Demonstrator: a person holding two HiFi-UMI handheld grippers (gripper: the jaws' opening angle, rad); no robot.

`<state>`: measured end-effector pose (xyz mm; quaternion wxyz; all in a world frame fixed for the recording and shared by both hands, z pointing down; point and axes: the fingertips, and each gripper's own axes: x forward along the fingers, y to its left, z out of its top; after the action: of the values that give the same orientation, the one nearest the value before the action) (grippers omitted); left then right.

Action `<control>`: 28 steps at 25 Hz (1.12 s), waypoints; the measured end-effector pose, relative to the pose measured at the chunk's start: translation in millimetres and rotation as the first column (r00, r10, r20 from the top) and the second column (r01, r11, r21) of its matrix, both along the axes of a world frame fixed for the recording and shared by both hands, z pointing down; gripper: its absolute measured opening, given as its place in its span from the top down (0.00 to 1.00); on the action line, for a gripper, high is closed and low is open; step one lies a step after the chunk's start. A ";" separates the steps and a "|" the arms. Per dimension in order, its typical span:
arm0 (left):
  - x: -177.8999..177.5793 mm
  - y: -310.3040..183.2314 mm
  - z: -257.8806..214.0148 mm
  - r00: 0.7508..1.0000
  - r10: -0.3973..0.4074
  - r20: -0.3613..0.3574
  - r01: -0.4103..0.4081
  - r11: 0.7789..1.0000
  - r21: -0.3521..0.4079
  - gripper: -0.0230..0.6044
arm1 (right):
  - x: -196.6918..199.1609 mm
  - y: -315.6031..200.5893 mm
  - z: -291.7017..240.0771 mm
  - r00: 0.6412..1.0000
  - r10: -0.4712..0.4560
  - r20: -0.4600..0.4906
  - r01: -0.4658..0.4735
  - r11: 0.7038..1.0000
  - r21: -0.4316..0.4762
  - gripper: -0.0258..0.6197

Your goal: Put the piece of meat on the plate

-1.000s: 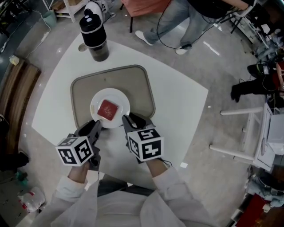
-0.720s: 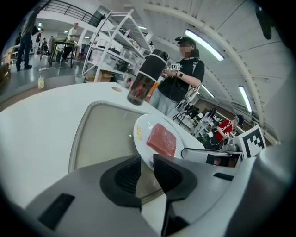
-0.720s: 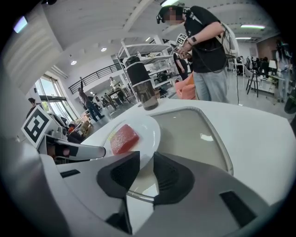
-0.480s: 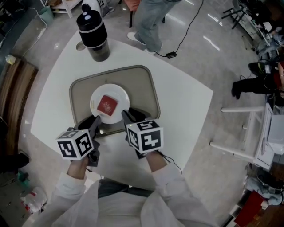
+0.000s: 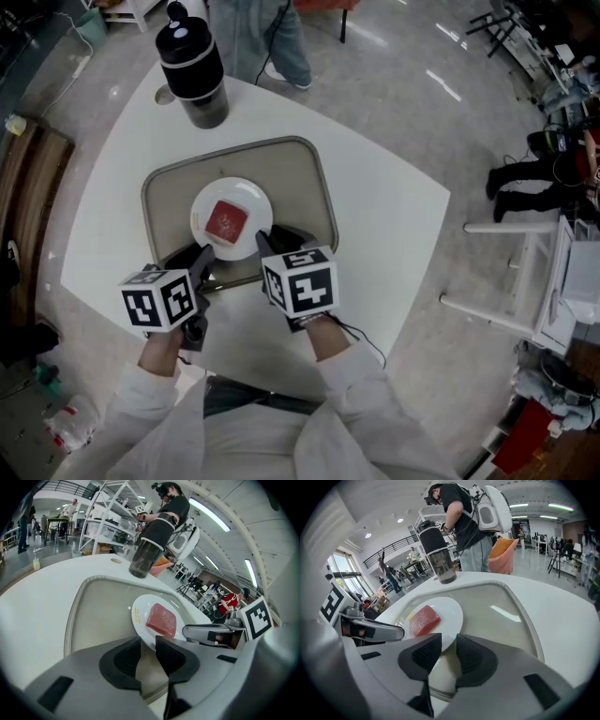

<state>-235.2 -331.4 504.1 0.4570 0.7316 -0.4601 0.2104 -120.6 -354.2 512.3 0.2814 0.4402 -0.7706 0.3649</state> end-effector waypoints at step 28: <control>32.6 61.4 -59.8 0.998 -0.018 -0.059 0.029 0.980 0.199 0.83 | 24.2 73.4 -64.4 0.987 -0.088 0.132 0.061 0.978 0.200 0.83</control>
<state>-202.5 -270.0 444.3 0.3967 0.7739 -0.4743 0.1369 -96.5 -280.8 447.9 0.1957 0.4096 -0.8365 0.3068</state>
